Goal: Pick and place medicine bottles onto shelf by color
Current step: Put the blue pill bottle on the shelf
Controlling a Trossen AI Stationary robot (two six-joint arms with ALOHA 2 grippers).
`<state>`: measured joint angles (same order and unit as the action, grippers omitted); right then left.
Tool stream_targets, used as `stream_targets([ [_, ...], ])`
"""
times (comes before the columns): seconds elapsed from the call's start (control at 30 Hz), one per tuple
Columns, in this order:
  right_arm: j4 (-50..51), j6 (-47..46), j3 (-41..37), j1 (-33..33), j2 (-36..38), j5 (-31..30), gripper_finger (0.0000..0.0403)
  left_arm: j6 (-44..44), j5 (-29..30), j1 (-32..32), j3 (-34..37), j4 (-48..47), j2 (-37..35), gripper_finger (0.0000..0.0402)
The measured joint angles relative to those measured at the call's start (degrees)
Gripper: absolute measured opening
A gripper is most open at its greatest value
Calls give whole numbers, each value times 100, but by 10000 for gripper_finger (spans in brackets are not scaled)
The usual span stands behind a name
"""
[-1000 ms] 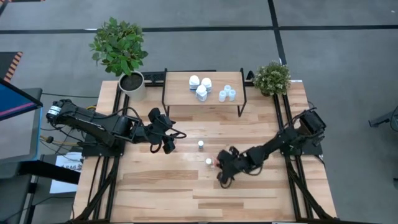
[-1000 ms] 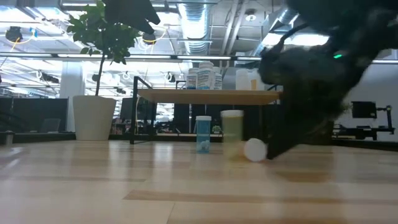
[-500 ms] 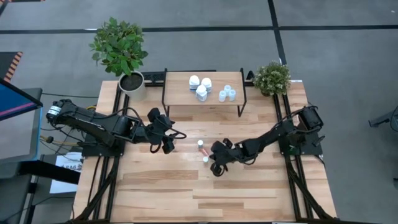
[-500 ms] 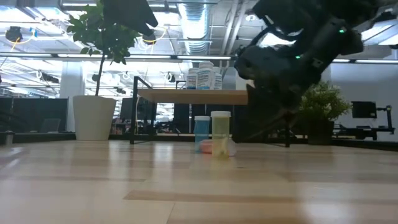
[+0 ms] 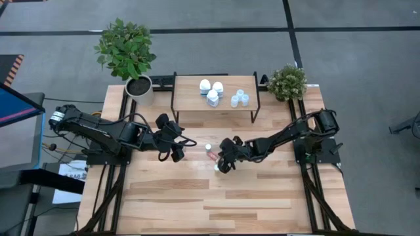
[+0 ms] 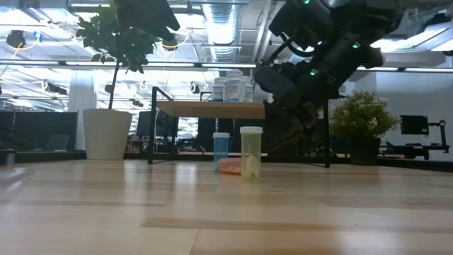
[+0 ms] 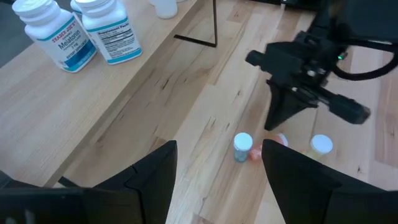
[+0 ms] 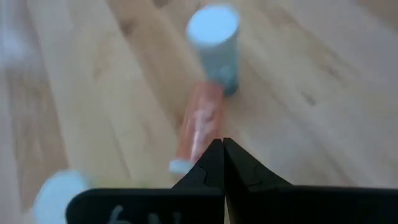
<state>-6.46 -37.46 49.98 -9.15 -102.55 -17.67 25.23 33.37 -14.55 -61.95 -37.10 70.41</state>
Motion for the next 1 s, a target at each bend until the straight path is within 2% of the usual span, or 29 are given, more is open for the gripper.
stream_targets([
  [0.13,152,32,251,259,243,56,13,0,-15,1,0,2,0,224],
  [0.23,925,42,533,410,712,124,13,0,-327,2,0,15,0,224],
  [0.4,2534,-177,966,443,1877,122,13,-365,-973,17,9,69,248,232],
  [0.5,3080,-488,1089,372,2725,107,13,-675,-1155,42,7,275,500,249],
  [0.7,3337,-543,1132,231,4299,-2,13,-1026,-1263,311,4,1286,1185,289],
  [1.0,3401,452,1127,230,5842,-103,13,-1108,-1346,795,0,2107,2412,293],
])
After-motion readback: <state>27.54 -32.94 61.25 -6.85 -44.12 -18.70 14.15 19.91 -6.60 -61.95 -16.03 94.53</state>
